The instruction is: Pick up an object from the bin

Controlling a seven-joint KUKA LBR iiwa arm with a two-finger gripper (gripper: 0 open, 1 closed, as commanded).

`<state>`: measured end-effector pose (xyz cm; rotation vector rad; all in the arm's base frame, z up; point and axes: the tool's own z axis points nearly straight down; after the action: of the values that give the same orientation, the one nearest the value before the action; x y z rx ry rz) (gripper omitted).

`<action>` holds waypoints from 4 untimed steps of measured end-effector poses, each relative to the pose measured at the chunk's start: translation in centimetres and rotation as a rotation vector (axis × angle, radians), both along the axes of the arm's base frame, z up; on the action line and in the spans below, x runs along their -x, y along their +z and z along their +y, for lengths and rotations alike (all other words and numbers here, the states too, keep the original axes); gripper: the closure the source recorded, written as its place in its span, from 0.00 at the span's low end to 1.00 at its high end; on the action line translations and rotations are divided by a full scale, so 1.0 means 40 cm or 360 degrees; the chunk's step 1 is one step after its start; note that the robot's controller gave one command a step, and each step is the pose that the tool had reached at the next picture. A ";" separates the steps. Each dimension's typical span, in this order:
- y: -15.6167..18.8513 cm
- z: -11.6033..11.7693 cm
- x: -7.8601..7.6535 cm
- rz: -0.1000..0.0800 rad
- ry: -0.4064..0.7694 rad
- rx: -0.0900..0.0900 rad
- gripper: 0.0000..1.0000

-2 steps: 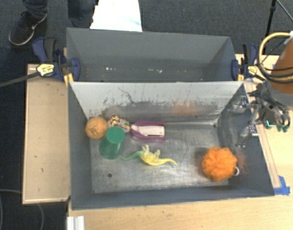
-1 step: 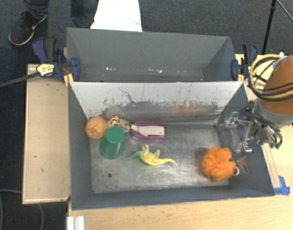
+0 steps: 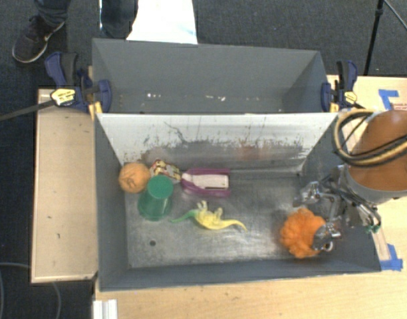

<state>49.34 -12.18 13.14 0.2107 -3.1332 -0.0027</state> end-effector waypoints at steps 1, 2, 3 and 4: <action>-0.098 -0.077 0.014 -0.0018 0.0126 0.0007 1.00; -0.098 -0.077 0.014 -0.0018 0.0129 0.0007 1.00; 0.128 -0.041 -0.018 -0.0001 0.0129 0.0001 0.00; 0.265 -0.023 -0.045 -0.0021 0.0132 0.0007 0.00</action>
Offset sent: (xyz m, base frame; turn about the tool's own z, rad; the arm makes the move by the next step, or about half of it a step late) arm 0.0000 0.0000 0.0000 0.0000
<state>51.14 -13.11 23.75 0.3416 -3.1348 0.0052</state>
